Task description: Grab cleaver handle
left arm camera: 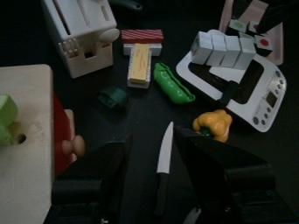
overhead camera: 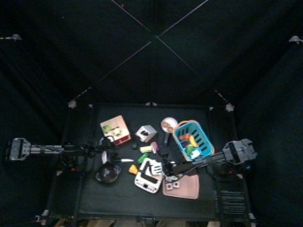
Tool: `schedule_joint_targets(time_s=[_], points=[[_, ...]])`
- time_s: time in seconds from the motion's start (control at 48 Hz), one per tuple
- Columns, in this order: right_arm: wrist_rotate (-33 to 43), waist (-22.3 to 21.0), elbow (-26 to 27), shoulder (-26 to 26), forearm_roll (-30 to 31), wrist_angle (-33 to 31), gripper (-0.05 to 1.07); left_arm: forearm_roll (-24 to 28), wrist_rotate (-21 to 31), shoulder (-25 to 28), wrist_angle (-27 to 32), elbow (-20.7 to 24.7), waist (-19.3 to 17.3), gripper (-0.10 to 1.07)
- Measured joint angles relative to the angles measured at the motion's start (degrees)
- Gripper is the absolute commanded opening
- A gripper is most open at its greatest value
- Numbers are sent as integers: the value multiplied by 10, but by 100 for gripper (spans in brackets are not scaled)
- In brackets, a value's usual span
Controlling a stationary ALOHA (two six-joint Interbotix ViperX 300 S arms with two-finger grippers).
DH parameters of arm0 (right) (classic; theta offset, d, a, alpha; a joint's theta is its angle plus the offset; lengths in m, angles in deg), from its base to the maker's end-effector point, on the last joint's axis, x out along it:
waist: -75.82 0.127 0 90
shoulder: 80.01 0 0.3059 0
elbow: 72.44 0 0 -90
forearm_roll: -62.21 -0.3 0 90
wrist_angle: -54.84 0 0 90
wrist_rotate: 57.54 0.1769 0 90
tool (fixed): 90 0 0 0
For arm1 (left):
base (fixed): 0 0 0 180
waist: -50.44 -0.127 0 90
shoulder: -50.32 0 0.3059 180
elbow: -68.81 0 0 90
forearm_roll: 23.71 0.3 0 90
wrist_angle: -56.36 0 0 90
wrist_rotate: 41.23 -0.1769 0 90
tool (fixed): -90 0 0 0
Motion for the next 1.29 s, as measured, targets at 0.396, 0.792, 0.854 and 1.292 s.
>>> schedule_joint_targets(time_s=[0.396,0.792,0.854,1.292], points=[[-133,-11,-12,22,72,51,102,6,-25,0,-63,1,1,82],[-143,-14,-72,71,328,96,102,-36,-86,3,-131,2,1,82],[-138,-15,-84,87,367,96,102,-56,-89,4,-132,2,1,82],[-127,-3,-156,198,564,6,102,-139,-113,30,-133,28,10,82]])
